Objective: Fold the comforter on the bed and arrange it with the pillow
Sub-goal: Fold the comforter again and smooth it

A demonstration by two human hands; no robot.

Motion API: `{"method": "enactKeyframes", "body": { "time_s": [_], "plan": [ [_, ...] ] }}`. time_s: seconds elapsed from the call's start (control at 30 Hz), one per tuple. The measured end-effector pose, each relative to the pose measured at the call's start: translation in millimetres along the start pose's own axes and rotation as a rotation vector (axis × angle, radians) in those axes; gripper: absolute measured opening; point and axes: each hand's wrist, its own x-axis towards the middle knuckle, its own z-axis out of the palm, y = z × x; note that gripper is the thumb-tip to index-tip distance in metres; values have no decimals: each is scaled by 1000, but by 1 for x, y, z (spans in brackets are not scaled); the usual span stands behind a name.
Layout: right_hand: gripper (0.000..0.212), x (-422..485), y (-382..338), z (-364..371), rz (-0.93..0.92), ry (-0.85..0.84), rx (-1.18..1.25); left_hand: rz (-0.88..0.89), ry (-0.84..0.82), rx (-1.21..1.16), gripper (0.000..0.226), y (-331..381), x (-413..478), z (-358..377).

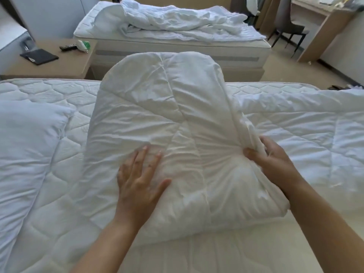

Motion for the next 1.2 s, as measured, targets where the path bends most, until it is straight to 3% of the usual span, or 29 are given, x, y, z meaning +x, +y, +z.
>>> {"method": "enactKeyframes", "body": {
  "time_s": [0.07,0.13,0.23,0.3,0.5,0.57,0.63,0.73,0.77,0.83,0.9,0.97,1.03,1.1,1.13,1.2],
  "plan": [
    [44,-10,48,-8,207,-113,48,-55,-167,82,74,-6,-11,21],
    [60,-11,82,-8,404,-329,133,-56,-251,153,76,-15,-25,37],
    [71,15,85,-7,500,-390,288,-47,-267,190,73,-25,-34,45],
    [66,45,73,-5,479,-402,369,-71,-270,168,72,-30,-31,44],
    [68,152,54,25,318,-182,327,-92,-253,122,72,-28,-17,40],
    [62,144,17,44,251,-220,240,-87,-206,107,72,-19,3,32],
    [59,151,6,45,226,-325,420,-68,-163,43,74,-6,32,25],
    [18,176,-9,44,50,-126,239,-18,-170,-33,76,13,77,28],
    [15,179,-15,43,-16,-62,258,-9,-195,-38,75,21,89,30],
    [49,191,-18,28,-106,27,389,8,-236,-57,75,38,107,34],
    [63,199,-13,16,-194,82,327,33,-279,-52,79,47,117,42],
    [52,202,2,8,-132,83,243,51,-354,-14,81,47,119,55],
    [35,195,19,9,46,51,127,52,-440,46,83,40,112,71],
    [33,186,25,15,235,-26,36,50,-489,98,83,32,101,86],
    [40,185,22,14,262,-102,-15,43,-499,107,82,29,97,91],
    [74,186,14,6,284,-314,177,31,-510,107,79,27,94,94]
  ]
}}
